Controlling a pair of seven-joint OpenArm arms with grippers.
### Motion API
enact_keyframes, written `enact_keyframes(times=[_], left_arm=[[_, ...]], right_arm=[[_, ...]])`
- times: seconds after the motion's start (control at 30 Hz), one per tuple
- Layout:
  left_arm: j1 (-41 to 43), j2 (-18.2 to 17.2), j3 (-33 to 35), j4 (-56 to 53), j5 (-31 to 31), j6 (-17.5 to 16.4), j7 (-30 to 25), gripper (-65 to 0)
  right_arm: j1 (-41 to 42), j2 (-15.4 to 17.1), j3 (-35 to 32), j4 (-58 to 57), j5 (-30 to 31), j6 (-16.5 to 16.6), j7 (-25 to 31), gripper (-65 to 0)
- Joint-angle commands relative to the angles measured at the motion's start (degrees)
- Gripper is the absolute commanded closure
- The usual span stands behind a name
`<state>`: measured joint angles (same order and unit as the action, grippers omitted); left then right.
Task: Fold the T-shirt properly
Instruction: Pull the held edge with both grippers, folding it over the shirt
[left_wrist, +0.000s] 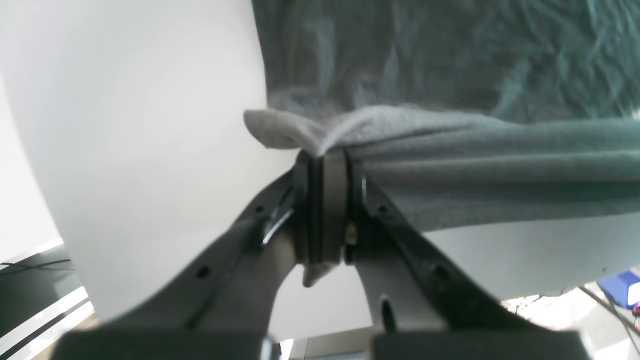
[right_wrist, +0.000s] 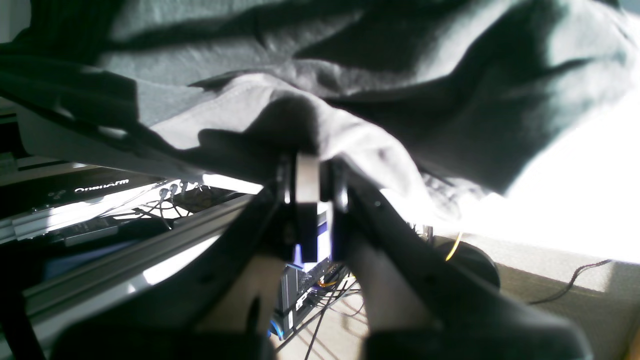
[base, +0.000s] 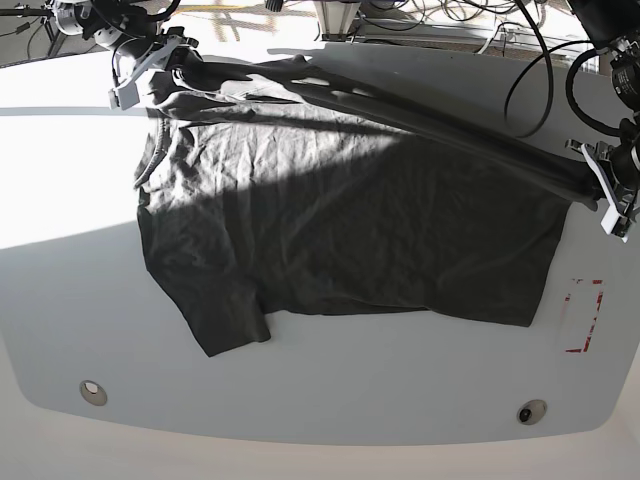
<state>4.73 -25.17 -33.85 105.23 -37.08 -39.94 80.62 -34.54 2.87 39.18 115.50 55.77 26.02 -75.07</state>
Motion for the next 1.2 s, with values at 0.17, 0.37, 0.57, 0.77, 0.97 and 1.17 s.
enact_keyframes(times=[0.17, 0.37, 0.57, 0.77, 0.97, 1.17], left_arm=[[-5.2, -0.3, 1.4, -1.0, 0.6, -0.1, -0.6, -1.5], [-7.1, 0.2, 2.1, -4.3, 0.6, -0.1, -0.7, -1.5], [-9.4, 0.2, 5.7, -9.3, 0.6, -0.1, -4.3, -1.5], [-10.8, 0.2, 6.5, -13.0, 0.7, -0.1, -6.3, -1.5], [-11.6, 0.0, 6.7, -18.7, 0.7, -0.1, -9.6, -1.5], [-14.3, -0.6, 10.2, -25.2, 0.7, -0.1, -11.2, -1.7]], right_arm=[[3.0, 1.7, 0.3, 1.0, 3.8, 0.5, 0.9, 0.0], [5.1, 2.5, 0.3, 0.9, 5.2, 0.5, 1.4, 0.0], [9.0, 3.0, 0.3, 0.4, 4.3, 0.4, 2.0, 0.0], [12.9, 3.0, 0.0, -0.9, 0.5, 0.4, 2.1, 0.0], [16.1, 3.0, -0.2, -2.1, -3.8, 0.5, 2.1, 0.0], [19.8, 4.9, -0.2, -5.7, -4.3, 0.5, 2.1, 0.0]])
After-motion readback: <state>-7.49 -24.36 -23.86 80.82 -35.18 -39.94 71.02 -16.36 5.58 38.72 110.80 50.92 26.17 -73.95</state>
